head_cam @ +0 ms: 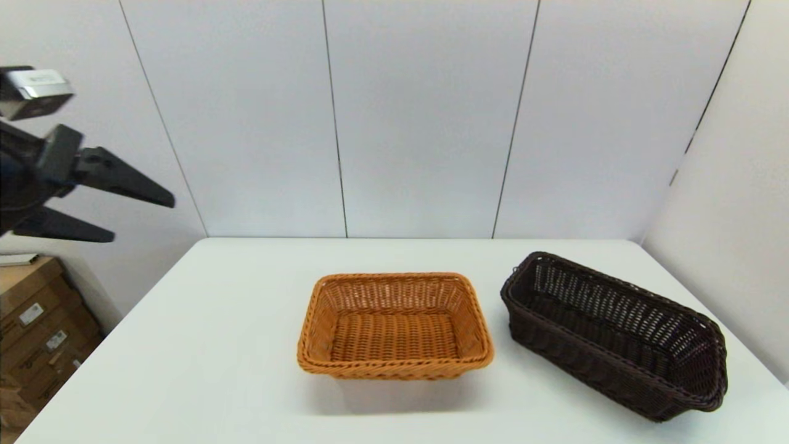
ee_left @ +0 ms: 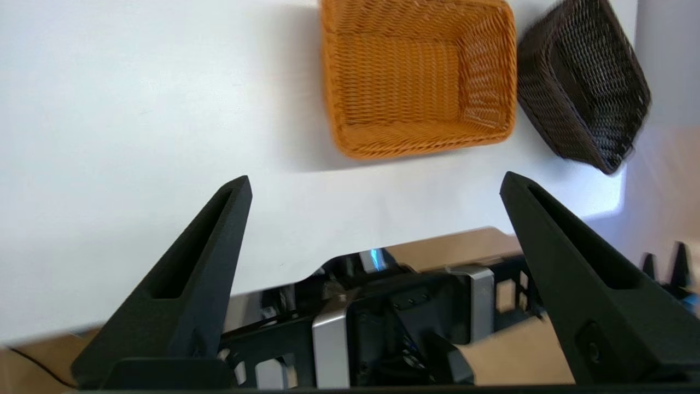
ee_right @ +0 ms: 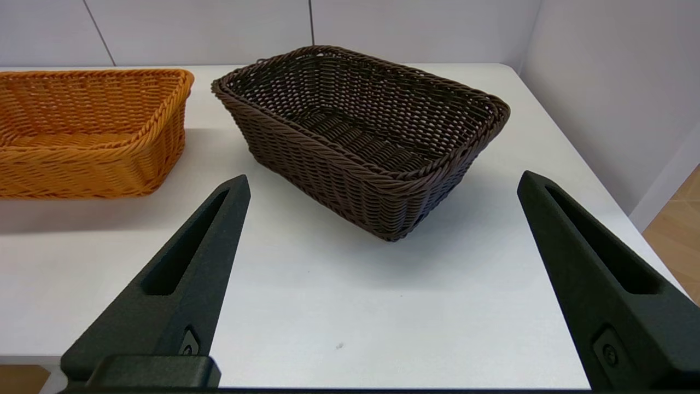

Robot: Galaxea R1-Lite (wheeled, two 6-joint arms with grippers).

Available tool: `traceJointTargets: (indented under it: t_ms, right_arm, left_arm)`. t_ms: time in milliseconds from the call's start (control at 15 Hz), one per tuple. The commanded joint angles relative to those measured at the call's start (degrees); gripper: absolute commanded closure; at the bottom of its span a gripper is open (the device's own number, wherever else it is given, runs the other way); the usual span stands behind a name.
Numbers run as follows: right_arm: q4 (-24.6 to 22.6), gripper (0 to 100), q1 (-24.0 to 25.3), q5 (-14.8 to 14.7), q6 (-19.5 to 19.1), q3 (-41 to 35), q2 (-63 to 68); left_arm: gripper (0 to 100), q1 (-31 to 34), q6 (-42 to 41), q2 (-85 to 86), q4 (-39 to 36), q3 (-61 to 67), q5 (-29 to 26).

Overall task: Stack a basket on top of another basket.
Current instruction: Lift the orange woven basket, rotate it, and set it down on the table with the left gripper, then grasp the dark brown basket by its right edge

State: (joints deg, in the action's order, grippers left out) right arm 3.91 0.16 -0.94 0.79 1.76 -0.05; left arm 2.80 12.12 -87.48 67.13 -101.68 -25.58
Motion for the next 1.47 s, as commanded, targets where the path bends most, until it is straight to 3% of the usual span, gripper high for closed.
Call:
traceJointTargets:
  t_ms: [67,400,533,733,867,1000,1133,1267,1400,1467]
  right_arm:
    - [0.04,0,0.02,-0.03,0.00,0.00,-0.04]
    - [0.04,0,0.02,-0.03,0.00,0.00,-0.04]
    - [0.04,0,0.02,-0.03,0.00,0.00,-0.04]
    - [0.04,0,0.02,-0.03,0.00,0.00,-0.04]
    - [0.04,0,0.02,-0.03,0.00,0.00,-0.04]
    - [0.04,0,0.02,-0.03,0.00,0.00,-0.04]
    - [0.04,0,0.02,-0.03,0.00,0.00,-0.04]
    - [0.04,0,0.02,-0.03,0.00,0.00,-0.04]
    - [0.04,0,0.02,-0.03,0.00,0.00,-0.04]
    - [0.04,0,0.02,-0.03,0.00,0.00,-0.04]
  left_arm:
    - [0,7.30,0.80,39.40,-2.45,26.10,5.54]
    - [0,5.28,-6.32,61.82,-2.53,44.38,5.36]
    - [0,-2.54,-6.93,68.14,-2.27,47.19,5.80]
    - [0,-4.21,-6.49,76.41,-3.50,51.76,10.81]
    - [0,-3.16,-5.88,85.63,-12.55,58.97,12.48]
    - [0,-3.16,-4.03,87.57,-27.06,69.43,20.74]
    - [0,-3.16,-4.30,87.48,-47.01,83.05,27.86]
    - [0,-3.16,-8.51,87.57,-58.87,93.95,31.90]
    - [0,-3.16,-10.80,87.57,-67.13,99.31,32.17]
    - [0,-3.16,-11.50,87.57,-67.66,99.48,31.90]
